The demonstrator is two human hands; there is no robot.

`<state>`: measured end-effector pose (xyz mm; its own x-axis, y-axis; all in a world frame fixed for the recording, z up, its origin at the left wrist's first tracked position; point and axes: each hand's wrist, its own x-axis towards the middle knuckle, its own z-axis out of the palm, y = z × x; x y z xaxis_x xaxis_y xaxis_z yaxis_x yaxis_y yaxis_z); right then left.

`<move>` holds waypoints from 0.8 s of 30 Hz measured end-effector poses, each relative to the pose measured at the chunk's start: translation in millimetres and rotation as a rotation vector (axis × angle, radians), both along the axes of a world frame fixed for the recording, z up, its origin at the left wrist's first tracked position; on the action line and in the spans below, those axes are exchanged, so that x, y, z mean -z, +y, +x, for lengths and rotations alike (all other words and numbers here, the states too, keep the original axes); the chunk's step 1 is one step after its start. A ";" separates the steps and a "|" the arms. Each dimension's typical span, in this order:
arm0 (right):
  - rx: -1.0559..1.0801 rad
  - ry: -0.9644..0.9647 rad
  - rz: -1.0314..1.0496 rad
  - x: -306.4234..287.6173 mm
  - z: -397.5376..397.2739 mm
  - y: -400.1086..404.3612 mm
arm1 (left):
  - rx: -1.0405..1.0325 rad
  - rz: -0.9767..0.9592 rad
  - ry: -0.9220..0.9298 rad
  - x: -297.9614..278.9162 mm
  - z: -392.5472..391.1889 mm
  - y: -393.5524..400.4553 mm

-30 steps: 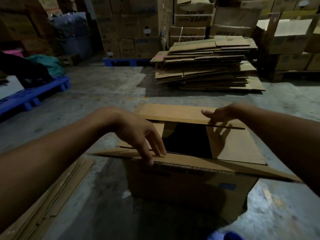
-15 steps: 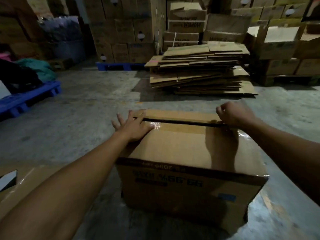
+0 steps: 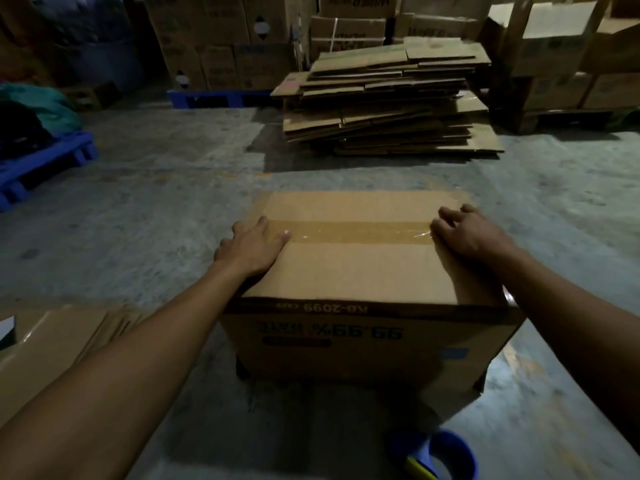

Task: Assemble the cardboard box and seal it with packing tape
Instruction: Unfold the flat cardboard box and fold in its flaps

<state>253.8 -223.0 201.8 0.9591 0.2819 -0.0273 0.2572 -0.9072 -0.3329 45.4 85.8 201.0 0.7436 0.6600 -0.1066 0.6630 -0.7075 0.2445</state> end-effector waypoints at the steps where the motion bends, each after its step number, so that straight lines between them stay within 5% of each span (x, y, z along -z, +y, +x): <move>1: -0.001 -0.002 0.002 -1.3 -3.3 -1.9 | -0.007 -0.002 0.002 -0.6 -3.1 -3.2; 17: 0.012 -0.085 -0.085 2.1 -16.7 -31.4 | -0.017 0.130 -0.035 0.2 0.4 -44.9; 21: -0.086 -0.186 -0.107 -3.4 -26.8 -29.6 | 0.201 0.191 -0.115 3.7 -0.3 -47.5; 24: -0.297 -0.368 0.067 -8.9 -57.9 -27.1 | 0.334 0.163 -0.113 3.3 -2.8 -46.6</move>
